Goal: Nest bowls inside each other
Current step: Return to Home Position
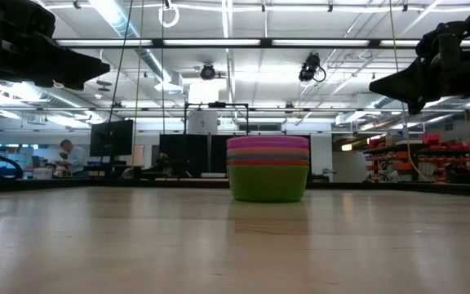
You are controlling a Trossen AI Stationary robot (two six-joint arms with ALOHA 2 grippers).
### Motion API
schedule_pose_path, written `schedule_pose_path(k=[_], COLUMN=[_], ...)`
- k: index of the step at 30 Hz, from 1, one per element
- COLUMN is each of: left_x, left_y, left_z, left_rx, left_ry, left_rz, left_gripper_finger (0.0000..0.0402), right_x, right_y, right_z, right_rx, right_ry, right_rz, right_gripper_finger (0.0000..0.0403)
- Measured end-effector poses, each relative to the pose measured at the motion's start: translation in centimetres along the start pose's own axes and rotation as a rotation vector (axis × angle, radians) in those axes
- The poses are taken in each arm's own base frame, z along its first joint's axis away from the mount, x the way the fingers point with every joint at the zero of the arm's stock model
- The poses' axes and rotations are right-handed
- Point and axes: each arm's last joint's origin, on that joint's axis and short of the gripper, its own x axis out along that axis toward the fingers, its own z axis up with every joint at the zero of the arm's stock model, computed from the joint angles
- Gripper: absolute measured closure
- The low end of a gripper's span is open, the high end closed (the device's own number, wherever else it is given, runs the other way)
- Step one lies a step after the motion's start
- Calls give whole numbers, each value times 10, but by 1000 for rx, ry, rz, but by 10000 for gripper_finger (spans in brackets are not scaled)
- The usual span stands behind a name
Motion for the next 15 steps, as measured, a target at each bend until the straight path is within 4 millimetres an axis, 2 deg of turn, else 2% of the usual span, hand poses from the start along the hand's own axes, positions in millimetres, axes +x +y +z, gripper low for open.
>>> schedule_pose_path(k=[15], left_x=[0], left_y=[0], left_z=[0], left_rx=[0], left_ry=[0], left_rz=[0], left_gripper_finger=[251], right_x=[0], right_y=[0], right_z=[0], right_rx=[0], right_ry=[0], right_rz=[0], right_gripper_finger=[364])
